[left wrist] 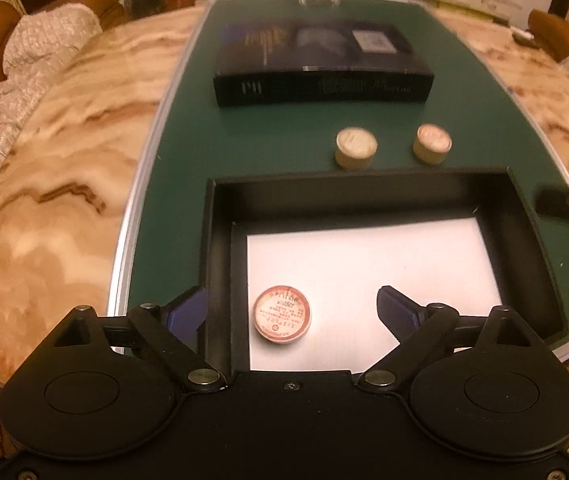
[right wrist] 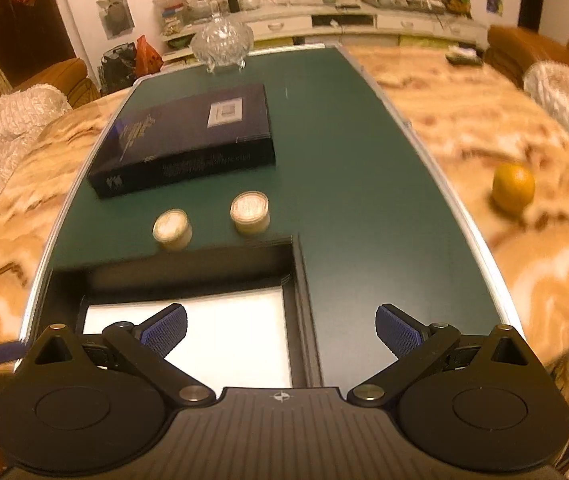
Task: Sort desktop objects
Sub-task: 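Open the left tool to release the jar on the white paper, then reach the right tool to the white-lidded jar and close on it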
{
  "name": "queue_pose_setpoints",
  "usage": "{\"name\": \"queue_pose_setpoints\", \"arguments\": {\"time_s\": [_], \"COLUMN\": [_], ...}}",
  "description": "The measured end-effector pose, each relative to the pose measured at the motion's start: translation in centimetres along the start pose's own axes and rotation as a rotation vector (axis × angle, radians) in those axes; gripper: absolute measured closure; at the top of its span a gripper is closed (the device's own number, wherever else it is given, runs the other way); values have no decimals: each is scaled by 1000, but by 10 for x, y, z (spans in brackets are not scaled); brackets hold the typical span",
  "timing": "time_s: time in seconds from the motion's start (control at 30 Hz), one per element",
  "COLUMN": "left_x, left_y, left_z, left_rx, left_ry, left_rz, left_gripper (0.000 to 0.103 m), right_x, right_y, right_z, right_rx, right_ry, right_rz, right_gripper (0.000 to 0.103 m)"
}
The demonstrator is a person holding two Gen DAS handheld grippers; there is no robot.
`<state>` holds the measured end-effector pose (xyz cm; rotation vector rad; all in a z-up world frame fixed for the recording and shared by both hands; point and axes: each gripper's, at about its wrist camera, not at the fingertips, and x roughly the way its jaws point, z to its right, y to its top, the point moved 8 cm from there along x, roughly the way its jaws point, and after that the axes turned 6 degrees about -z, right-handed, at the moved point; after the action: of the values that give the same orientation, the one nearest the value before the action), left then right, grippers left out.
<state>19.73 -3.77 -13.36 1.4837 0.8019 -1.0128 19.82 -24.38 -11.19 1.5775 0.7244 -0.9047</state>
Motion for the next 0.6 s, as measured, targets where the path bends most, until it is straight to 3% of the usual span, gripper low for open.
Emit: {"name": "queue_pose_setpoints", "arguments": {"time_s": [0.27,0.6], "left_x": [-11,0], "left_y": [2,-2], "left_z": [-8,-24], "left_rx": [-21,-62], "left_ry": [-20,-36], "left_rz": [21,-3], "left_gripper": [6,6], "right_x": [56,134], "right_y": [56,76], "right_z": [-7,-22], "right_rx": [-41,-96], "right_ry": [-3,-54], "right_rz": [-61,-160], "right_gripper": [0,12]}}
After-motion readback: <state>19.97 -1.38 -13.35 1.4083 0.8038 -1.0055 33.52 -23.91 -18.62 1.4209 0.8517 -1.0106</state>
